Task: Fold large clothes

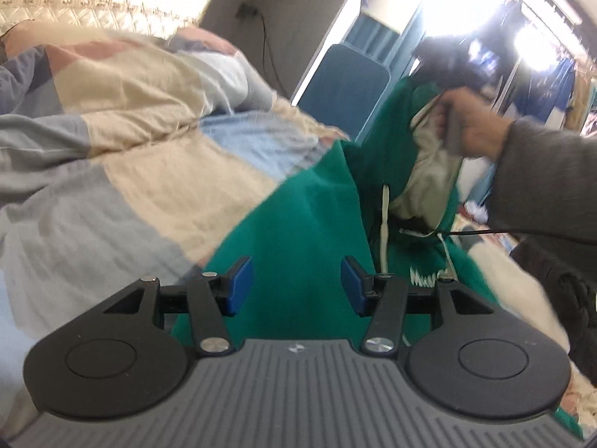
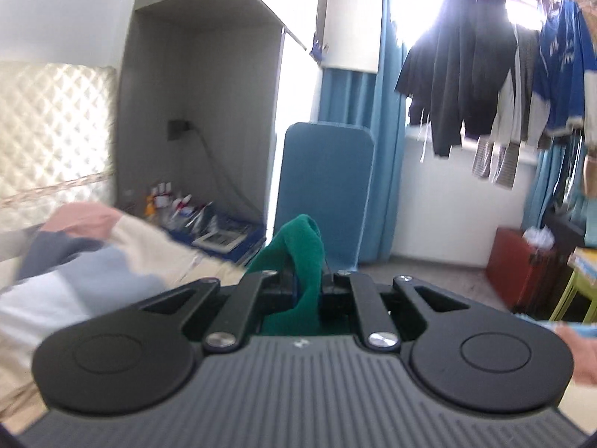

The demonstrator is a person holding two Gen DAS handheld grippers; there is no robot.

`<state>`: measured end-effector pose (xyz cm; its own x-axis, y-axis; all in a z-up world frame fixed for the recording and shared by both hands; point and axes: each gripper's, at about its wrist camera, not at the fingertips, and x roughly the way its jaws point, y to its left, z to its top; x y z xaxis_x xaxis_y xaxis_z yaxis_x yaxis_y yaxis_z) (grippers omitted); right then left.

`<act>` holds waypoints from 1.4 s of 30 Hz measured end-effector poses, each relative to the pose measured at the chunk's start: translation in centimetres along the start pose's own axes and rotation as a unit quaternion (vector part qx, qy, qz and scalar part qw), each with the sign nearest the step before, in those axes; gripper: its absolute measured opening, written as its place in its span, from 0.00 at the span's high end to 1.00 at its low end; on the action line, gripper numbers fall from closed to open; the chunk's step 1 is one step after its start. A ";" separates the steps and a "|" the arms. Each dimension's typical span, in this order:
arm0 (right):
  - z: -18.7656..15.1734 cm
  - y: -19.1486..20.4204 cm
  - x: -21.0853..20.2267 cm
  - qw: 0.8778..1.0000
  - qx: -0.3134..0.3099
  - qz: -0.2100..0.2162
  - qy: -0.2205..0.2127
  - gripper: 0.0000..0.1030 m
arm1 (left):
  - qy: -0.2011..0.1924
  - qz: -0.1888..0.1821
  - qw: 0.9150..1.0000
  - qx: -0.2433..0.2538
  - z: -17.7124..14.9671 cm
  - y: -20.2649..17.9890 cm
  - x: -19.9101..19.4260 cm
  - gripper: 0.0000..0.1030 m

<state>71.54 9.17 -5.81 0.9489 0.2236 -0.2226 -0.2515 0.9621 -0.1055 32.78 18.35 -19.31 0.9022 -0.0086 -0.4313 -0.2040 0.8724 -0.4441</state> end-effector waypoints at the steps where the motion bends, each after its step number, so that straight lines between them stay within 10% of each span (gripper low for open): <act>1: -0.4 0.1 1.1 1.000 -0.002 -0.007 -0.007 0.89 | -0.003 0.010 1.000 -0.004 -0.1 0.3 0.3 0.44; 7: -6.1 -0.7 8.3 0.999 -0.008 -0.018 0.029 0.87 | 0.011 0.019 0.999 -0.039 -0.3 1.8 3.0 0.44; 14: -12.9 -4.6 10.8 0.994 0.053 -0.028 0.088 0.86 | -0.017 0.031 0.998 0.048 -2.2 -1.4 3.2 0.39; 19: -12.9 -7.3 7.9 0.991 0.107 -0.016 0.083 0.50 | -0.009 0.025 1.000 0.007 -1.8 0.1 3.5 0.39; 42: -9.6 -13.3 -30.3 0.990 0.088 0.074 0.081 0.40 | 0.029 0.037 0.996 0.073 -2.5 -3.9 -8.4 0.39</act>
<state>44.31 -11.94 -6.92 0.8576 0.3497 -0.3772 -0.3350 0.9362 0.1064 25.01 13.77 -15.91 0.8617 0.0343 -0.5062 -0.2083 0.9337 -0.2912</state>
